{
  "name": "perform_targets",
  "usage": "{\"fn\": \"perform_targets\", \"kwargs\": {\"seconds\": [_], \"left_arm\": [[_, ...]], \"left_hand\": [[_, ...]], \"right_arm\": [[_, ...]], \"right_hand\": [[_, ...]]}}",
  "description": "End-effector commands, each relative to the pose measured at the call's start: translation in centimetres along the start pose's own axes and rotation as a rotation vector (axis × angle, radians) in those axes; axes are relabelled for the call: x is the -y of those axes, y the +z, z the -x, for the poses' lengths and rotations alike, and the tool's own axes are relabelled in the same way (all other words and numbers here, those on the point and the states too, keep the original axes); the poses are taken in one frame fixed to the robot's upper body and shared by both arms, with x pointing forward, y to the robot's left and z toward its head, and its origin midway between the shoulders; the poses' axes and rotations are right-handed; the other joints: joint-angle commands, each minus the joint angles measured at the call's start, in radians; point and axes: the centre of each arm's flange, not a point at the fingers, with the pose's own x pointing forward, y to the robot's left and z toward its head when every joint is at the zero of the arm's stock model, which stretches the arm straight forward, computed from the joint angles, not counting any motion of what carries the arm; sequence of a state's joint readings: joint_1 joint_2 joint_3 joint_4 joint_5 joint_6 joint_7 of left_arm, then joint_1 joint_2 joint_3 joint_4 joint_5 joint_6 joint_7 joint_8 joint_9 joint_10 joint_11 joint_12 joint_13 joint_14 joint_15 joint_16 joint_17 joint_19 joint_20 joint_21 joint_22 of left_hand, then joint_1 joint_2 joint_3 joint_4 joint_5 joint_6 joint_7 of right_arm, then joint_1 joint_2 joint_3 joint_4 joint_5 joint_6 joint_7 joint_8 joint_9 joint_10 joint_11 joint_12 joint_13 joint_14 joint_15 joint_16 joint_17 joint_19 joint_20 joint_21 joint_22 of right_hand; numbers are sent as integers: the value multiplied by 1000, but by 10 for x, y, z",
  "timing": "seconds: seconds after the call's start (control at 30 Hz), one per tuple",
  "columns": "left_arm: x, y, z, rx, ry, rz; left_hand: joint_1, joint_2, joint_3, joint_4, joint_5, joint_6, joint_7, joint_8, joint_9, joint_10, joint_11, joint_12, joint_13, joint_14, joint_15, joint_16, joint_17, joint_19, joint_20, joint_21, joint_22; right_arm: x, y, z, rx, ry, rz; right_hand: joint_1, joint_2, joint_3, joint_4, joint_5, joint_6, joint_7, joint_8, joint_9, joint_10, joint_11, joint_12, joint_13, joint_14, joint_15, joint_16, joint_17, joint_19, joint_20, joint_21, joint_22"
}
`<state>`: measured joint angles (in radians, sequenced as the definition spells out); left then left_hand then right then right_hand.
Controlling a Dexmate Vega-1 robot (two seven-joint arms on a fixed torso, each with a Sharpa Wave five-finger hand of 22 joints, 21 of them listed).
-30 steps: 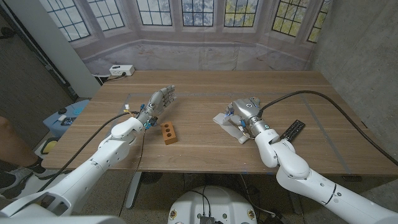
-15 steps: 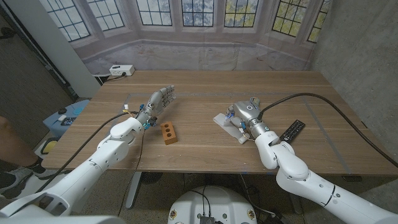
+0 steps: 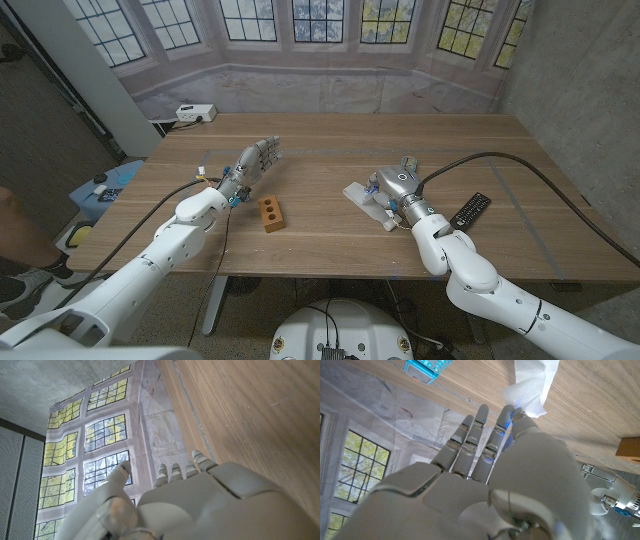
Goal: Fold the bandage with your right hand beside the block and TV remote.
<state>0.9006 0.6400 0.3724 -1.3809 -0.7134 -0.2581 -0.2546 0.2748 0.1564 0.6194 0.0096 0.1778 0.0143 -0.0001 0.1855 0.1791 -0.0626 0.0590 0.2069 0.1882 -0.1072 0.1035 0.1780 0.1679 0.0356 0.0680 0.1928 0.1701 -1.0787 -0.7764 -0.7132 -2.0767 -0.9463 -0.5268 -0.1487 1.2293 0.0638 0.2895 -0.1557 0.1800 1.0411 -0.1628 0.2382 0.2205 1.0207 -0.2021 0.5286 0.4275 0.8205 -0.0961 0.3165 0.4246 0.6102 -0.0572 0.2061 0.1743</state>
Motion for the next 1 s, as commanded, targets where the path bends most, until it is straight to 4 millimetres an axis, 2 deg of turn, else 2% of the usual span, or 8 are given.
{"fn": "perform_targets", "kwargs": {"seconds": [0.03, 0.47, 0.5, 0.57, 1.0], "left_arm": [[0, 1, 2, -5, 0, -5], [-1, 2, 4, -7, 4, -7], [-1, 2, 4, -7, 4, -6], [-1, 2, 4, -8, 4, -6], [-3, 1, 3, -10, -1, -6]], "left_hand": [[-2, 6, 0, -5, -3, 5, -4, -1, 2, 0, 6, 1, 3, 2, 7, -2, 1, 1, 7, 3, 5], [-4, 7, 0, -4, -3, 5, -5, -1, 2, 1, 4, 1, 3, 2, 8, -1, 2, 1, 8, 3, 5], [-4, 7, 0, -4, -3, 5, -5, -1, 2, 0, 4, 1, 3, 2, 8, -1, 2, 1, 8, 3, 5], [-4, 7, 0, -3, -3, 6, -5, -1, 2, -1, 6, 0, 3, 2, 8, -1, 2, 1, 8, 3, 5], [-5, 7, 1, -2, -3, 5, -5, -1, 2, 1, 4, 1, 3, 2, 8, -1, 2, 1, 9, 3, 5]], "right_arm": [[-2, -6, 7, -2, 32, 15], [-2, -6, 8, 3, 61, 35], [-2, -7, 8, 3, 66, 37], [-2, -7, 8, 6, 72, 43], [2, -10, 15, 4, 90, 71]], "right_hand": [[5, 4, -5, -3, 1, -7, 1, -4, 5, -17, 6, -3, 3, -3, -143, -7, 6, 1, -80, 2, 4], [-19, 7, -15, 6, 0, -84, 8, -32, 5, -96, 21, -48, -18, -49, -140, -49, 1, -8, -67, -1, 3], [-25, 7, -13, 6, 0, -94, 9, -33, 4, -131, 31, -67, -25, -58, -138, -61, -5, -8, -66, -1, 3], [-29, 4, -13, 6, 0, -110, 9, -37, 2, -154, 33, -83, -32, -63, -137, -69, -10, -10, -65, -1, 3], [-42, 1, -10, 6, -1, -146, 9, -43, -2, -185, 37, -113, -49, -80, -135, -89, -21, -17, -60, -4, 3]]}}
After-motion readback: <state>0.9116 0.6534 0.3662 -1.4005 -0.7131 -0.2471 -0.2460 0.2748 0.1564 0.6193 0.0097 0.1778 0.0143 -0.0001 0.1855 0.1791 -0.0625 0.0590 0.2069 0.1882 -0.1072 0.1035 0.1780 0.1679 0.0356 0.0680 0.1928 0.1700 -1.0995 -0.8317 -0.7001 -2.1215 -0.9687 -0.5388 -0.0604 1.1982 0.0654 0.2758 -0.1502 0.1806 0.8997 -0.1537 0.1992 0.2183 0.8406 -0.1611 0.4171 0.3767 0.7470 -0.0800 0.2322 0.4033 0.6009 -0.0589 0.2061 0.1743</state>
